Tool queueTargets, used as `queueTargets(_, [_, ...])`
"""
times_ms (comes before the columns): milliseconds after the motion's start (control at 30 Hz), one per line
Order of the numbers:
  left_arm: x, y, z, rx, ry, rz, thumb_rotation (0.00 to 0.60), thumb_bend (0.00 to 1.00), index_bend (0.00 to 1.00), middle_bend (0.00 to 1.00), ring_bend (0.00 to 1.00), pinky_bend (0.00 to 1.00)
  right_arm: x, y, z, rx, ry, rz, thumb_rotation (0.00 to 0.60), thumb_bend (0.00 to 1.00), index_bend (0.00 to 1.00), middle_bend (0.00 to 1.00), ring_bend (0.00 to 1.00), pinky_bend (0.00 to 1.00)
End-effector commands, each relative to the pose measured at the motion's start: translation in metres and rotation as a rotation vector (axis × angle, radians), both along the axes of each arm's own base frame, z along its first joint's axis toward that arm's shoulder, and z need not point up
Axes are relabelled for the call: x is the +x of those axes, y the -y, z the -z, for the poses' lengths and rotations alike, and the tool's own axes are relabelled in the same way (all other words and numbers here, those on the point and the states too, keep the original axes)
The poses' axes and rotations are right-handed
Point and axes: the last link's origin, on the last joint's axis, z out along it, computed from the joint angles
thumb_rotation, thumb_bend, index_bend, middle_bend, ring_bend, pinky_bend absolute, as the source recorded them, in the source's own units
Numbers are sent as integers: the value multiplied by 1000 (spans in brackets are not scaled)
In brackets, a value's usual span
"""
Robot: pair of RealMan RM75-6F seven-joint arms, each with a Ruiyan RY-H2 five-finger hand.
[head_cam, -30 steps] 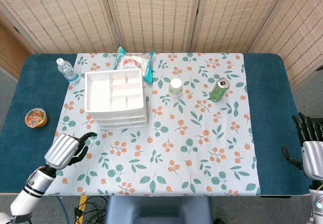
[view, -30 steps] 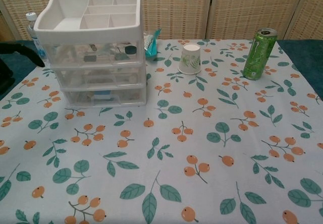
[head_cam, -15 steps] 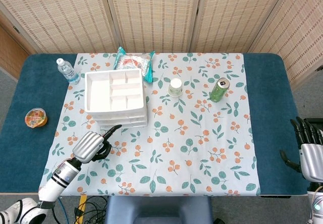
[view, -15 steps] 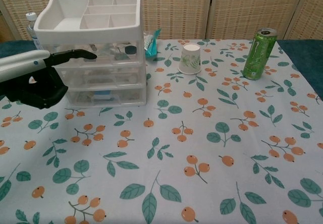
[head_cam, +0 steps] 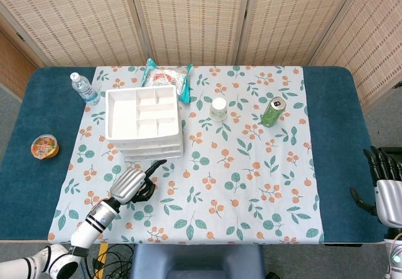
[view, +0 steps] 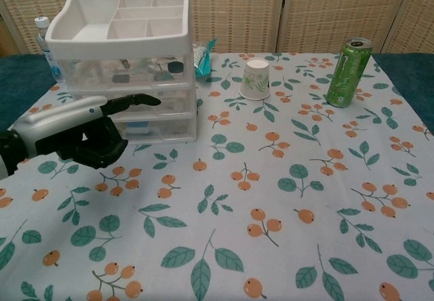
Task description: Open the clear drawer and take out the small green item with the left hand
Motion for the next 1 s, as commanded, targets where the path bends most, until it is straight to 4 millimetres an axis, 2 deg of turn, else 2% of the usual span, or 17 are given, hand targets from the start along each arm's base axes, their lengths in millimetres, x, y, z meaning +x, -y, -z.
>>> queueTargets(33, [-3,-2,7,-13,-5,-24,600,627,36,905,923,1000,-1,0,0,-2,2,2,600,334,0,0,25,55])
queueTargets(700, [-9,-18,27,-38,103,-240,600,627,36,909,927,1000,-1,-1,-2,-9,-1,-2,600,337,0,0,26,55])
queueTargets(1000, [-19,-20,31,-20,131,-312,600,626,36,909,927,1000,-2,-3,-3,-9,-4,7,600,338,0,0,25,55])
